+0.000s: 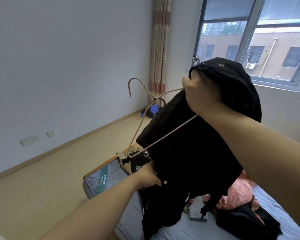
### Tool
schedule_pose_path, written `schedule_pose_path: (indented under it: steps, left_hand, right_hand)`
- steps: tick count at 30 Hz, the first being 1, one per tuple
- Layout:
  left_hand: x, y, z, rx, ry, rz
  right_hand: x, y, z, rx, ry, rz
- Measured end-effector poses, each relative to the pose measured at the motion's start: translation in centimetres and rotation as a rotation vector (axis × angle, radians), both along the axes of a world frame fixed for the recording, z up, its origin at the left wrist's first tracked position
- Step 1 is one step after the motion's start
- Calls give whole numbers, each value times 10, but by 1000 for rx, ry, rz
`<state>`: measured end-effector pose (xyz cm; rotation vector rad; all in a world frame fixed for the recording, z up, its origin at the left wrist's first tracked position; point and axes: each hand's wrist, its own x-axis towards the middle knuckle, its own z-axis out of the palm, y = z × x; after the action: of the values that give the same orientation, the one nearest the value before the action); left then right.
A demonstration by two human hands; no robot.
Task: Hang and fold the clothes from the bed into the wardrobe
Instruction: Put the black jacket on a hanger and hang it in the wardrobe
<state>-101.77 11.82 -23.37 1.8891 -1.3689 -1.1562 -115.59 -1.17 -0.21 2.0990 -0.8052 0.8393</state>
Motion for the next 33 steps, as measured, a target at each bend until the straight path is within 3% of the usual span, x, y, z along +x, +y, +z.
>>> schedule_pose_path:
  steps: [8,11,17,23,29,33]
  left_hand:
    - [-29,1,-4,61,138,-348]
    - [-38,0,-9,42,128,-353]
    - [-39,-10,-15,-73,514,54]
    - [-3,-28,-7,-195,663,475]
    - [60,-43,26,-281,863,626]
    - [82,-48,52,-288,895,619]
  right_hand:
    - [-12,-1,4,26,-7,-33]
    - [-20,-4,5,61,-17,-58]
    - [-34,-10,4,109,-28,-123]
    - [-55,-15,-1,141,-66,-151]
    - [-64,-14,-3,212,-167,-65]
    - [-65,-17,1,296,-255,-54]
